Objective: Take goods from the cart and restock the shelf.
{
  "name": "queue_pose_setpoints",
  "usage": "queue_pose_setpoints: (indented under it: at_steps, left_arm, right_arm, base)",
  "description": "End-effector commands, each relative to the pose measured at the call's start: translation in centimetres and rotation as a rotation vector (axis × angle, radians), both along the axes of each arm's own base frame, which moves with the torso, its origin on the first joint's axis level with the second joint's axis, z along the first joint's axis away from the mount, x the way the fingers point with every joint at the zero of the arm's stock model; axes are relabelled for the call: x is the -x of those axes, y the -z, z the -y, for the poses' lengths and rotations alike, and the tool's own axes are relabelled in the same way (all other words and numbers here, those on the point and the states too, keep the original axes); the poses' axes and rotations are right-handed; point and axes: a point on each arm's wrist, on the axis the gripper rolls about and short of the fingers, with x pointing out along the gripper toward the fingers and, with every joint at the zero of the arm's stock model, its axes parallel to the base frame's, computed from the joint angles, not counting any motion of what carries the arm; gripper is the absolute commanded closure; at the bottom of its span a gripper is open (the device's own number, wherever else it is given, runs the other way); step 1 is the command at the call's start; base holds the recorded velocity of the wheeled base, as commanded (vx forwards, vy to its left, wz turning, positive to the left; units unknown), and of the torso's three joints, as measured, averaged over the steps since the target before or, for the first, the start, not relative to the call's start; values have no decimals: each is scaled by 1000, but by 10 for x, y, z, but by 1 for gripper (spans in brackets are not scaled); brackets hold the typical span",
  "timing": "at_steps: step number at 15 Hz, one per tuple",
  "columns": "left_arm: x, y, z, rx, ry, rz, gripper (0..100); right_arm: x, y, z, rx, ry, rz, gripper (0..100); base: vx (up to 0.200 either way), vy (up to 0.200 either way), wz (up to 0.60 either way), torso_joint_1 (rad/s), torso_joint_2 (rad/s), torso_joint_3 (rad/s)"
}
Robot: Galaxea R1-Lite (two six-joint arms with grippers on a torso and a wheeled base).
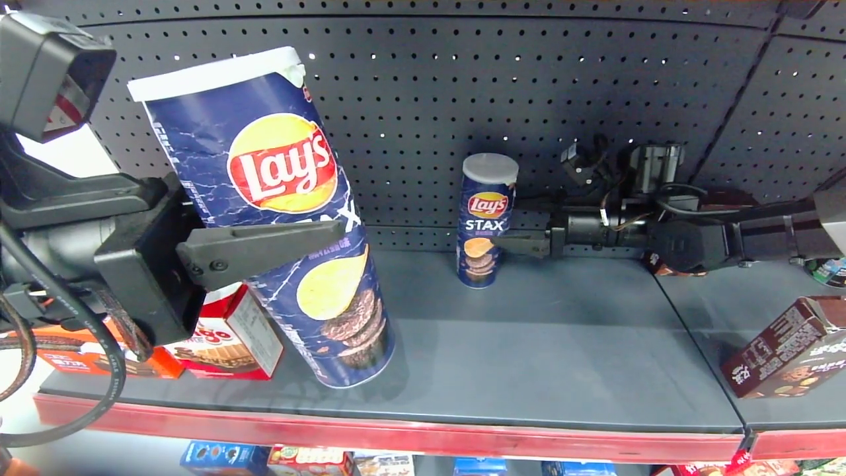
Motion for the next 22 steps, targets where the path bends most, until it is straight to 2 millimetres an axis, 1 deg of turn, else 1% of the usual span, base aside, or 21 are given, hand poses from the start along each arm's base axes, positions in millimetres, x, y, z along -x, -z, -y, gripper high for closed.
queue_pose_setpoints:
  at_steps: [1,5,10,11,17,19,22]
  left_arm:
    - [-2,1,0,-2,-4,-6,100]
    - [-4,4,0,-7,-9,-16,100]
    - [-4,5,-1,-7,-10,-16,100]
    - [-4,5,-1,-8,-10,-17,100]
    - [-3,8,-2,-11,-13,-23,100]
    - [-2,9,-2,-12,-13,-26,100]
    - [-1,8,-2,-11,-13,-27,100]
  right_arm:
    - [-6,16,-10,9,-19,-29,0]
    - [-16,32,-19,14,-29,-45,0]
    - [-28,38,-33,6,-52,-32,0]
    - [-28,39,-35,7,-53,-34,100]
    - [-25,38,-34,8,-53,-39,100]
    - [-19,30,-34,4,-58,-26,100]
    - [11,10,-31,4,-73,-22,100]
  base:
    - [0,0,0,0,0,0]
    - [0,0,0,0,0,0]
    - [0,0,0,0,0,0]
    - [0,0,0,0,0,0]
    - [0,0,0,0,0,0]
    - [0,0,0,0,0,0]
    - [0,0,0,0,0,0]
